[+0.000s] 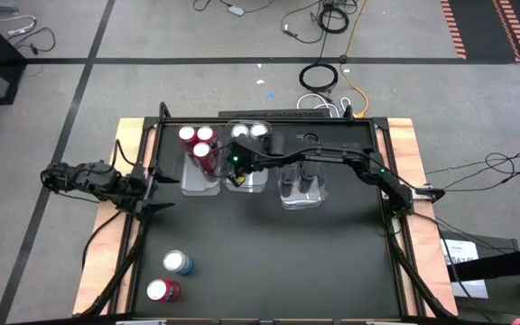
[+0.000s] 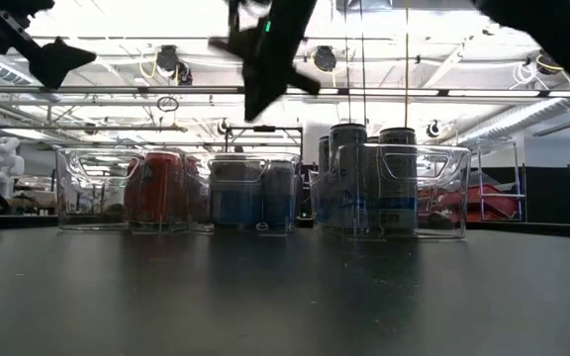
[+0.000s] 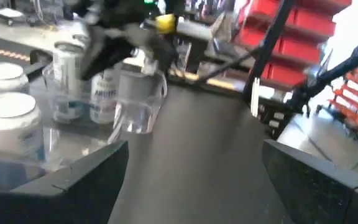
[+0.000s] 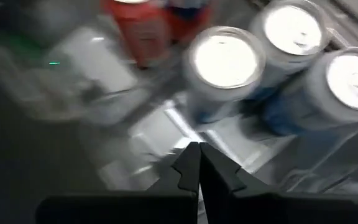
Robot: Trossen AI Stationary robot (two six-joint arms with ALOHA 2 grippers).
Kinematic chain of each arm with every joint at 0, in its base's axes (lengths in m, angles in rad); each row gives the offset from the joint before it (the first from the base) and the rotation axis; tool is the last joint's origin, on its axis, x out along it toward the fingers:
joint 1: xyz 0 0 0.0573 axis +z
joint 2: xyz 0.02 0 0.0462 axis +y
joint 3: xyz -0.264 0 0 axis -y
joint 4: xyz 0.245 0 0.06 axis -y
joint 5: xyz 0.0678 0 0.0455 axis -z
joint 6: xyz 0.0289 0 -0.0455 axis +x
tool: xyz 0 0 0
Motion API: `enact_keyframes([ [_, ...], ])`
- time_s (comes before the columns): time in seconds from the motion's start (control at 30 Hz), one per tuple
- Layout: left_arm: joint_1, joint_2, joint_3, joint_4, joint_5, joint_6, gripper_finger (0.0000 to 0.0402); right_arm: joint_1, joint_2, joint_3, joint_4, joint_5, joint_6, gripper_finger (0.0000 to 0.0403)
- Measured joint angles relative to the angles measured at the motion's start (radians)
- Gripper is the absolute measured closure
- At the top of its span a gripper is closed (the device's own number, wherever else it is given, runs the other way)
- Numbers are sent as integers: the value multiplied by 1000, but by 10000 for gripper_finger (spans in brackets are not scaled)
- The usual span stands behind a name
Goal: Sort soda cans
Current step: Put the blue and white soda can into the middle transparent bin
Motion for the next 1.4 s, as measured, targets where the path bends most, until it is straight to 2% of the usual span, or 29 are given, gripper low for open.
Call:
enact_keyframes([
  [0.17, 0, 17, 0, 54, -130, -96, 24, 82, -70, 2, -48, -60, -11, 403],
  [0.3, 0, 95, 0, 56, -151, -95, 24, 177, -73, -42, -30, -91, -1, 403],
  [0.4, 0, 190, 2, 81, -147, -95, 24, 239, -82, -147, 87, -160, 35, 403],
  [0.57, 0, 382, 73, 81, -139, -85, 24, 307, -197, -454, 424, -204, 96, 403],
  [0.73, 0, 597, 215, 55, -144, -42, 24, 357, -436, -863, 751, -193, 193, 403],
  [0.83, -1, 735, 338, -37, -166, -54, 24, 397, -599, -1105, 934, -145, 261, 403],
  [1.0, -1, 952, 586, -251, -224, -298, 24, 495, -837, -1414, 1111, -103, 405, 403],
  [1.17, -8, 1123, 802, -520, -251, -699, 24, 613, -994, -1575, 1158, -11, 440, 403],
  [1.3, -60, 1204, 885, -638, -249, -882, 24, 658, -1059, -1650, 1145, -34, 418, 403],
  [1.4, -118, 1235, 891, -682, -219, -1013, 24, 677, -1078, -1678, 1116, -102, 410, 403],
])
